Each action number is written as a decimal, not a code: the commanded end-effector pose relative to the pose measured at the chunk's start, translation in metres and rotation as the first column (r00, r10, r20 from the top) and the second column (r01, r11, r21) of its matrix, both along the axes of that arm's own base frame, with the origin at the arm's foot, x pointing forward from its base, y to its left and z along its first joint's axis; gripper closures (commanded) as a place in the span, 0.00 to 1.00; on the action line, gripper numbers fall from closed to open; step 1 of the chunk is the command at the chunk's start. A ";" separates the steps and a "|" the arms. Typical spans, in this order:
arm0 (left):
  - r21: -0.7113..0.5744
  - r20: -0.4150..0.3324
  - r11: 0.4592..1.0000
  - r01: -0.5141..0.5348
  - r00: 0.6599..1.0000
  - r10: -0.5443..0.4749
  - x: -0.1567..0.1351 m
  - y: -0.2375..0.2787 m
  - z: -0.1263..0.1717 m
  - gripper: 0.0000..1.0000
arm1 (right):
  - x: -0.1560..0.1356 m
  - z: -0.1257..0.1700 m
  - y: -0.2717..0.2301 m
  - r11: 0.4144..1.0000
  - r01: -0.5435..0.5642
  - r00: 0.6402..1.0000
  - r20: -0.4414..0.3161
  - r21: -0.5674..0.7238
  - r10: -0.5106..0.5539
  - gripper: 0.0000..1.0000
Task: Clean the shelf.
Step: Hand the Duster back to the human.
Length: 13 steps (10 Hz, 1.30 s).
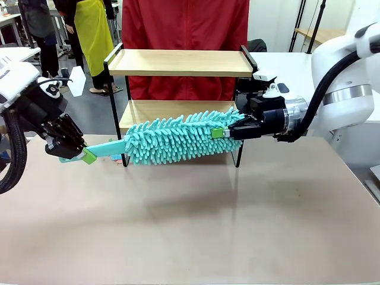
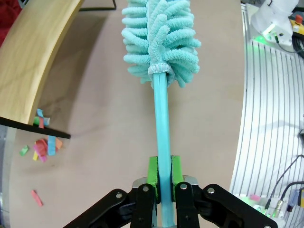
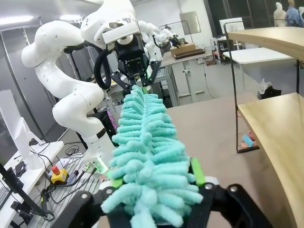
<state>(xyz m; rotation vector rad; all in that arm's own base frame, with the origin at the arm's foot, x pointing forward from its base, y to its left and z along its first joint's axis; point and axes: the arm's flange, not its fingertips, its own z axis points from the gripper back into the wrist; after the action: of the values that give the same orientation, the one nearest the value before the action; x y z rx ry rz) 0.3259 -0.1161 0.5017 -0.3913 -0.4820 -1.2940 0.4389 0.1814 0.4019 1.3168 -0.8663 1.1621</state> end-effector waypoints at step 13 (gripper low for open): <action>-0.066 -0.004 0.997 -0.032 0.999 0.032 -0.001 0.007 0.006 0.00 | 0.002 0.003 0.001 1.000 -0.007 1.000 0.012 -0.003 0.007 1.00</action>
<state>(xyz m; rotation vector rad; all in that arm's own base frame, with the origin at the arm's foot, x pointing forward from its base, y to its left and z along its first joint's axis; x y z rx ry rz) 0.3265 -0.1122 0.5042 -0.3999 -0.4954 -1.2788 0.4402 0.1819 0.4044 1.3140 -0.8695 1.1781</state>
